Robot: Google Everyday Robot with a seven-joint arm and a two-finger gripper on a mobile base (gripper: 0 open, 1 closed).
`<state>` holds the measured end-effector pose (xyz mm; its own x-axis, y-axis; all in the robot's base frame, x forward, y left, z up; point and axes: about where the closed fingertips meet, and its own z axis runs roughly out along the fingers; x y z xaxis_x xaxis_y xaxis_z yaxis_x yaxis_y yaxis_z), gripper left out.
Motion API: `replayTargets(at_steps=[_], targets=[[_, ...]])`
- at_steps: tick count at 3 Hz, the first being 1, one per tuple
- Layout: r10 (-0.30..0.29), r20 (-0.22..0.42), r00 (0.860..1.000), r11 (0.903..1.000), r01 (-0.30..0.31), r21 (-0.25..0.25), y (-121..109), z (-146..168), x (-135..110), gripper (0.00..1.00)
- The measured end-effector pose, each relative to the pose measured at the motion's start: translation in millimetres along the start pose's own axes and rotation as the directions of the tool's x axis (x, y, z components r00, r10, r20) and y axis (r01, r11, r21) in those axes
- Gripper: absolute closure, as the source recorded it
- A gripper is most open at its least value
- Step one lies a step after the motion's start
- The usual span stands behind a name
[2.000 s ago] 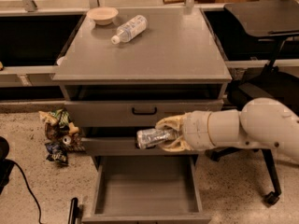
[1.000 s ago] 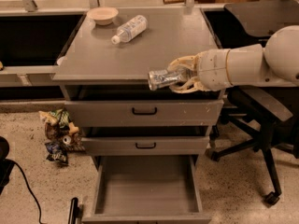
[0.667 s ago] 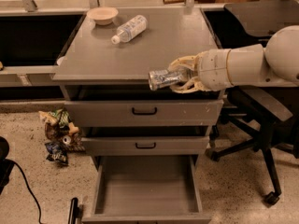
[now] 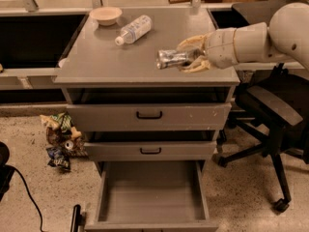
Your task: Pick redbull can from bottom drawer and place on counter
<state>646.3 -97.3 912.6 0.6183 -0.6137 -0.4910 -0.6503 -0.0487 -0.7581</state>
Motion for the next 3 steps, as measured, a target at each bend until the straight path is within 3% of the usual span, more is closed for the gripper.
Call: replayTargets(at_steps=[1,2,3], targets=[[0.088,0.028,0.996,0.9955,-0.086,-0.04,-21.7,22.4,31.8,1.0],[0.156,-0.019,0.988,0.9875,-0.156,-0.017,-56.2,28.0,63.2,1.0],[0.232,-0.077,0.97,0.9724,-0.233,-0.003,-74.3,30.2,89.8,0.81]])
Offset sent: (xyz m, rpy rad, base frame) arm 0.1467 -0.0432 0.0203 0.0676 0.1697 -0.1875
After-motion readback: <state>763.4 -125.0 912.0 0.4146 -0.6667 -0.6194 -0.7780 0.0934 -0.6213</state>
